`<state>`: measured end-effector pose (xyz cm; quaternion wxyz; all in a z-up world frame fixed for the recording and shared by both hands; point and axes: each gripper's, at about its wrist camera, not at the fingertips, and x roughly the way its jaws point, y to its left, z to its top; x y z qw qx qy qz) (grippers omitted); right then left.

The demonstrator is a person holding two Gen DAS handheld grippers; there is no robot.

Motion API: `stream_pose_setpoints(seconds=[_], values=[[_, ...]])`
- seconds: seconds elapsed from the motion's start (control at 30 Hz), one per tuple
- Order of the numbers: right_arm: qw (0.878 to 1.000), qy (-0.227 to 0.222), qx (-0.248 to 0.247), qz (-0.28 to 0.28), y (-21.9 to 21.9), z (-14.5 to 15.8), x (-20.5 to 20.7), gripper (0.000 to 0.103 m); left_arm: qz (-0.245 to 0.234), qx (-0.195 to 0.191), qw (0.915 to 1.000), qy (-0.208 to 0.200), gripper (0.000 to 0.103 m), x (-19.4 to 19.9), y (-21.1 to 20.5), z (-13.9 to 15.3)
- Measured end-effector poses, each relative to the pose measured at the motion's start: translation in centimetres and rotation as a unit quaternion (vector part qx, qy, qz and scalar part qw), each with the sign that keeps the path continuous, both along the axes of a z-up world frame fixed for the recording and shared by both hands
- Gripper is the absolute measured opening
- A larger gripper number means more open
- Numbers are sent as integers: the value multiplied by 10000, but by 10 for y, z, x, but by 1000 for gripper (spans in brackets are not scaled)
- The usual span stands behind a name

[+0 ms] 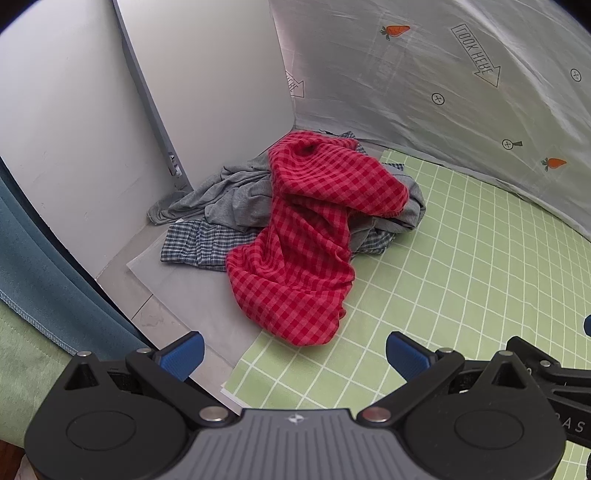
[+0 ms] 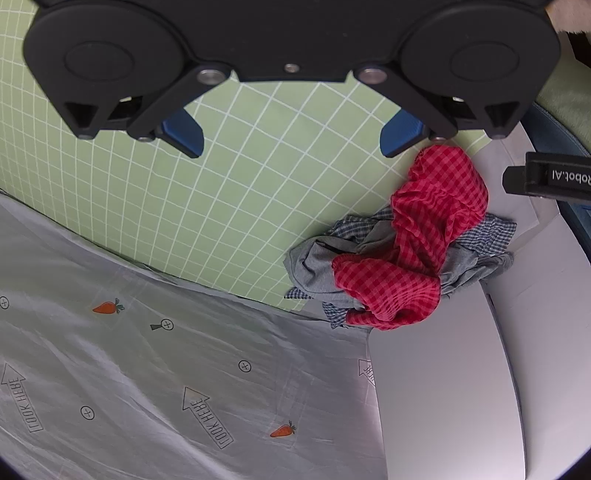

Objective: Fold clothes
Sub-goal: 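Grasp the red gingham pants with the left gripper while the right gripper grasps them too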

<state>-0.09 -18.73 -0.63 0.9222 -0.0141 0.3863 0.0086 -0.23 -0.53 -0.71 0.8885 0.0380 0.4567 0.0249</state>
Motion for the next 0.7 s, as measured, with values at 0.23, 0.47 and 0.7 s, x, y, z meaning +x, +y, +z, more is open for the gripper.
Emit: stream_pose_setpoints(seconds=[0.23, 0.47, 0.7], values=[[10000, 52, 51, -52, -3, -3, 4, 103, 6, -47, 9999, 111, 103, 7, 2, -5], [9999, 141, -56, -44, -1, -10, 21, 103, 253, -96, 9988, 415, 103, 32, 22, -25], [9993, 236, -256, 108, 12, -21, 63, 103, 576, -28, 9943, 896, 103, 67, 49, -62]])
